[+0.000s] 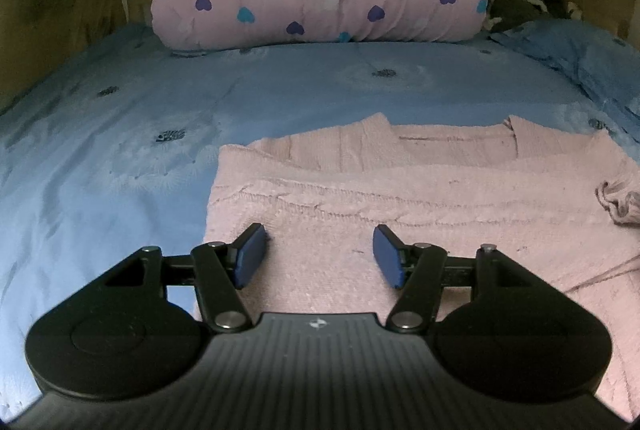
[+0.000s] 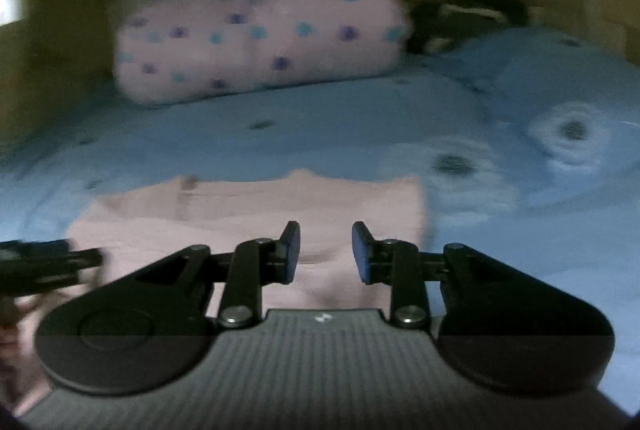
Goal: Fold small clothes
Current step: 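Open the right tool to release the folded side, then move both open tools toward the cardigan hem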
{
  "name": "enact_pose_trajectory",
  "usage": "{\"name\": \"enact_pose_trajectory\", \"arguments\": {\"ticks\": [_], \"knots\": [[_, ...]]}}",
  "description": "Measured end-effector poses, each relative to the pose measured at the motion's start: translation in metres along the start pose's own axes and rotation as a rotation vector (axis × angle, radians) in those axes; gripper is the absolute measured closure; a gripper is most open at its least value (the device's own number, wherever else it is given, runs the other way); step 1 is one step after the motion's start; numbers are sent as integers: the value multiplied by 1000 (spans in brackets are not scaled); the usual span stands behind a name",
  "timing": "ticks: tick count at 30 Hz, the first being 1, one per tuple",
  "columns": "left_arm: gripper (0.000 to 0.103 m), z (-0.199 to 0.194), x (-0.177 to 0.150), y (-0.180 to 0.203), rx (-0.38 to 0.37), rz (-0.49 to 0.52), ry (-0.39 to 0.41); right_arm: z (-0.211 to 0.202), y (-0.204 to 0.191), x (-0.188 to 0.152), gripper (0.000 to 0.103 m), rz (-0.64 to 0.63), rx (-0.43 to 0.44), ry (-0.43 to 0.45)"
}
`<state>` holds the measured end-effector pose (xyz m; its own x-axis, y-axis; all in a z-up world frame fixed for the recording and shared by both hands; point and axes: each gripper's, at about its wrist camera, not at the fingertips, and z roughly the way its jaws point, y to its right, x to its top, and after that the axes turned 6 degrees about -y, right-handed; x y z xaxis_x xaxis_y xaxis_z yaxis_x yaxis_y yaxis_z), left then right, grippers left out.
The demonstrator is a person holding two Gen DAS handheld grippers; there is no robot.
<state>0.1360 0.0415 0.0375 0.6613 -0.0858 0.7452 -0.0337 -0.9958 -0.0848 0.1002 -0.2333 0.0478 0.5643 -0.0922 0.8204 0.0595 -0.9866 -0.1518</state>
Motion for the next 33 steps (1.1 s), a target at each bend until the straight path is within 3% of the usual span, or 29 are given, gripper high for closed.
{"name": "enact_pose_trajectory", "arguments": {"ticks": [3, 7, 10, 16, 18, 20, 33], "knots": [[31, 1, -2, 3, 2, 18, 2, 14, -13, -6, 73, -47, 73, -81], [29, 2, -4, 6, 5, 32, 5, 37, -17, -16, 74, -99, -3, -174], [29, 1, -4, 6, 6, 32, 4, 43, -13, -16, 74, -107, -34, -170], [29, -18, -5, 10, -8, 50, -7, 31, -15, -14, 73, -75, -7, -145], [28, -32, -8, 9, -21, 43, -10, 19, -17, -14, 67, -78, 0, -131], [28, -46, -12, 8, -31, 37, -15, 7, -23, -15, 52, -94, 14, -111], [20, -154, -48, 12, -16, 79, -35, -80, -72, -53, 51, -178, 106, -53]]}}
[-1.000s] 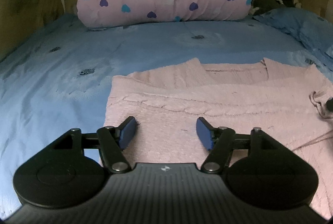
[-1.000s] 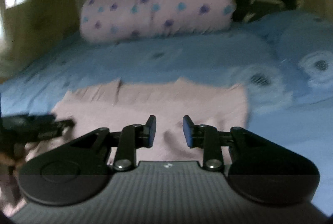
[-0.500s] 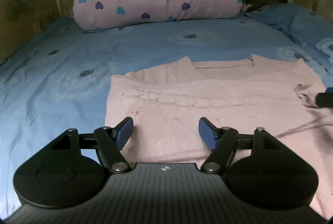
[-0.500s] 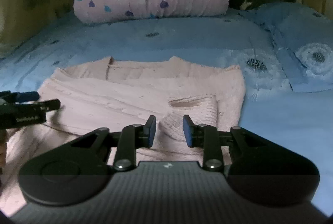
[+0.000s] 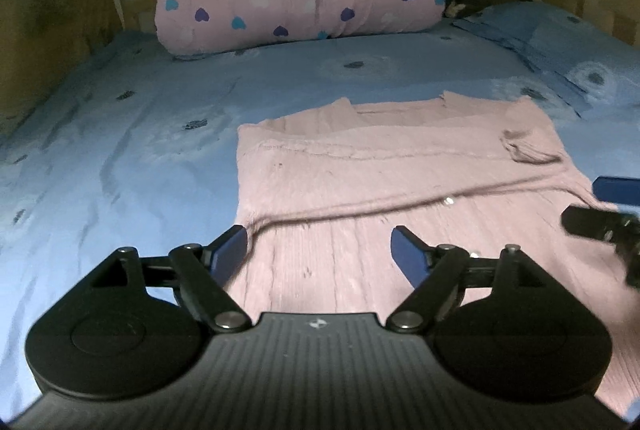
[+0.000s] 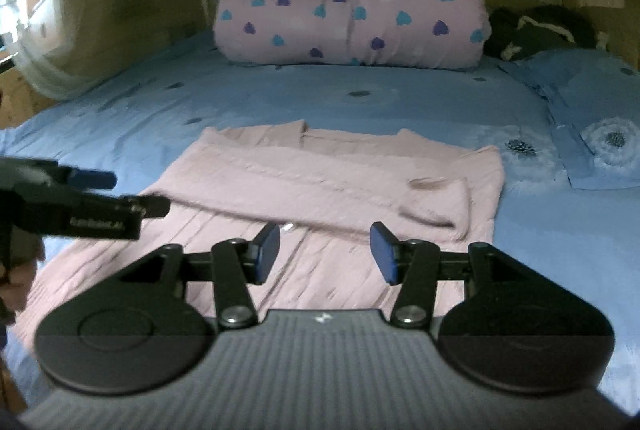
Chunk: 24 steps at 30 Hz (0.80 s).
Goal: Fold small clothes
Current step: 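Move both open tools toward the cardigan hem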
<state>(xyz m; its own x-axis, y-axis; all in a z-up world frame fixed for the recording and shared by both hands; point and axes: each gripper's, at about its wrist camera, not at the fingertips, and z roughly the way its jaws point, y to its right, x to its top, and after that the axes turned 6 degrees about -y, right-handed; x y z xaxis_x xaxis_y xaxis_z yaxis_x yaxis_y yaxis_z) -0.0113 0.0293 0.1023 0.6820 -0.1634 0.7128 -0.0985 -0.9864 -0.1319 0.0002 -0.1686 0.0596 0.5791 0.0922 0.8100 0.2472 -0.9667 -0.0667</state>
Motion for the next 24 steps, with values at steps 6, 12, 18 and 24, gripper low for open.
{"name": "enact_pose_trajectory", "arguments": {"ticks": [6, 12, 18, 24], "knots": [[19, -47, -24, 12, -39, 22, 12, -36, -23, -25, 51, -25, 20, -23], [18, -76, -49, 25, -86, 36, -6, -62, -35, -48, 51, 2, 38, -38], [18, -92, -65, 20, -109, 42, -60, -85, -46, -61, 51, -14, 28, -35], [15, -98, -81, 15, -128, 98, -102, -98, -54, -72, 36, -84, 11, -43]]}}
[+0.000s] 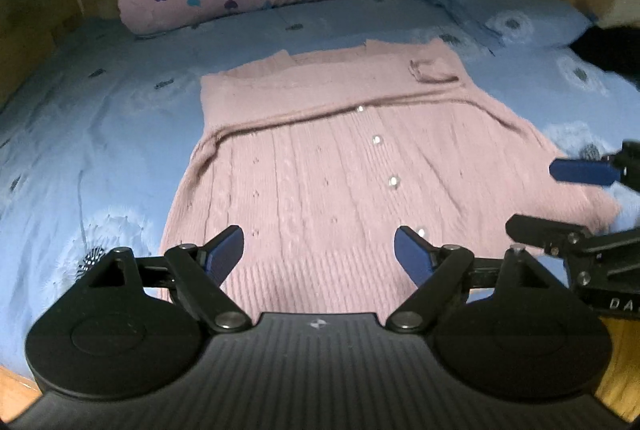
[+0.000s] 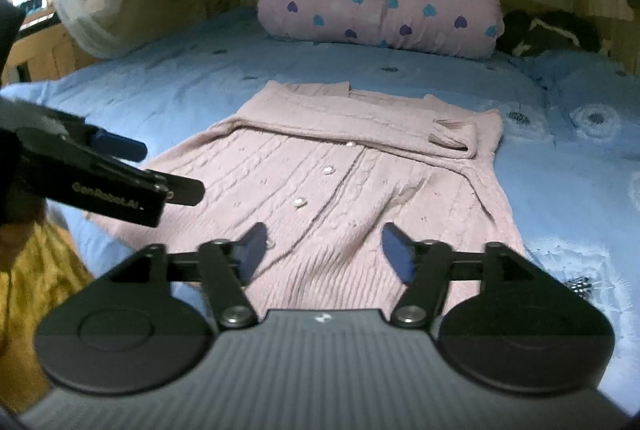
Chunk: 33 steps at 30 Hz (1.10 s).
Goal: Fold small clothes
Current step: 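Move both open tools toward the cardigan hem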
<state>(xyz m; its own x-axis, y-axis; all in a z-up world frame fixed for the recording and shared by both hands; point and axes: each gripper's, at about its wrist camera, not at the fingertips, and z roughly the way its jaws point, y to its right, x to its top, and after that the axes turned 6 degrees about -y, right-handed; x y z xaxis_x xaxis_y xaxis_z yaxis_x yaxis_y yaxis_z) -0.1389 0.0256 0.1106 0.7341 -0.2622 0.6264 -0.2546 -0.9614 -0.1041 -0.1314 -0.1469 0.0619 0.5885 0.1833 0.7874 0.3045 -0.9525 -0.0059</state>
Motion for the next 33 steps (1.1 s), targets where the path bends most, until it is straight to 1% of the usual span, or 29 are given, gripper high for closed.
{"name": "enact_pose_trajectory", "arguments": {"ticks": [2, 8, 12, 16, 18, 19, 20, 24, 27, 30, 33], "knots": [[12, 2, -7, -1, -10, 15, -12, -2, -3, -6, 36, -32, -11, -5], [10, 20, -27, -2, -43, 52, -71, 5, -4, -21, 36, -81, -54, -66], [8, 29, -39, 0, -48, 127, -94, 11, -6, -33, 36, -144, -92, -118], [4, 33, -49, 2, -35, 180, -74, 20, -8, -43, 35, -220, -130, -160], [1, 36, -50, 0, -37, 175, -77, 21, -11, -46, 28, -255, -142, -146], [0, 39, -49, -1, -36, 171, -80, 22, -12, -46, 24, -270, -162, -140], [0, 42, -49, -1, -35, 168, -81, 23, -12, -46, 24, -277, -173, -136], [0, 54, -45, -6, -49, 149, -69, 28, -9, -41, 24, -263, -188, -131], [0, 60, -41, -6, -39, 154, -41, 33, -6, -41, 24, -238, -200, -122], [0, 63, -40, -2, -8, 174, -7, 35, -3, -40, 24, -227, -205, -110], [0, 64, -40, -2, 41, 189, 18, 38, 0, -39, 24, -208, -227, -110]]}}
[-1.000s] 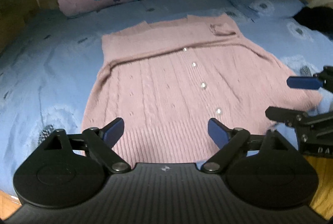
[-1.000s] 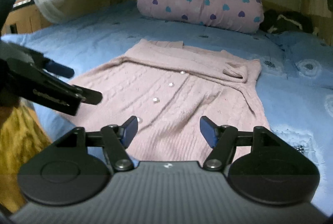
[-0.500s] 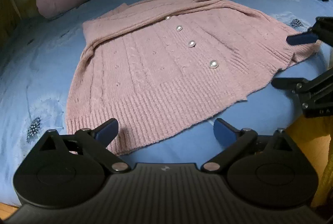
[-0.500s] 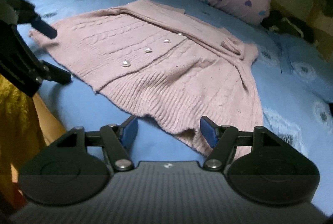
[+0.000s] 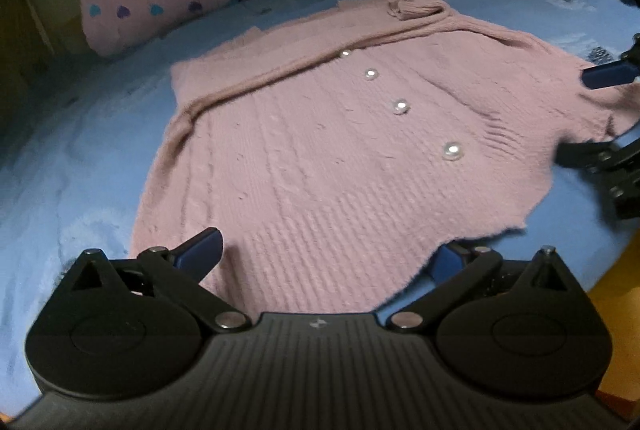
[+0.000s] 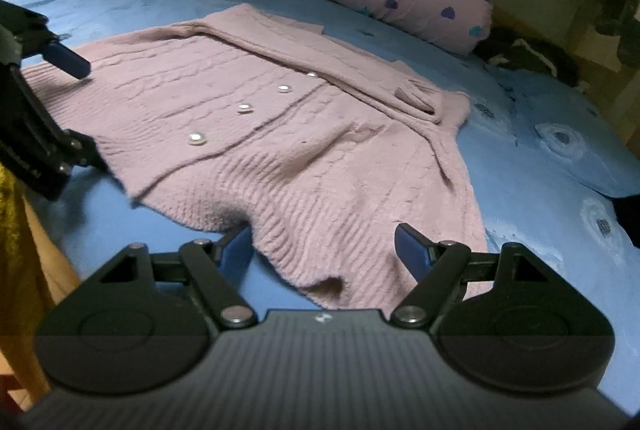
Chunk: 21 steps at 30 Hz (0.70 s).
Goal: Fold small clothes
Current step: 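Move both open tools toward the cardigan hem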
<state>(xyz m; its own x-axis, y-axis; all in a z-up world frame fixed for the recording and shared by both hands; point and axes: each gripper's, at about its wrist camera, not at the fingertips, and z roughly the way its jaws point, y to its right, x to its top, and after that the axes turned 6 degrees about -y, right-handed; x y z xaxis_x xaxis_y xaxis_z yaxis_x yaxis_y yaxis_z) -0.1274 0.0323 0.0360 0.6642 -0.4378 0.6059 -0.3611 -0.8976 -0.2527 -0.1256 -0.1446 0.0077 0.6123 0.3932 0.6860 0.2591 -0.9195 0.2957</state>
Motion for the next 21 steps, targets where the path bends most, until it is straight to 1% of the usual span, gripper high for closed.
{"name": "enact_pose_trajectory", "arguments": {"ticks": [2, 5, 13, 21], "knots": [[0, 1, -1, -2, 39, 4, 5, -1, 3, -1, 24, 10, -2, -9], [0, 6, -2, -8, 55, -23, -3, -3, 8, -5, 24, 19, -14, -22], [0, 17, 0, -27, -15, -143, -46, 8, 12, -5, 24, 63, -25, -12], [0, 17, -7, -24, -18, -185, -32, 15, 21, -6, 24, 139, 6, -9]]}}
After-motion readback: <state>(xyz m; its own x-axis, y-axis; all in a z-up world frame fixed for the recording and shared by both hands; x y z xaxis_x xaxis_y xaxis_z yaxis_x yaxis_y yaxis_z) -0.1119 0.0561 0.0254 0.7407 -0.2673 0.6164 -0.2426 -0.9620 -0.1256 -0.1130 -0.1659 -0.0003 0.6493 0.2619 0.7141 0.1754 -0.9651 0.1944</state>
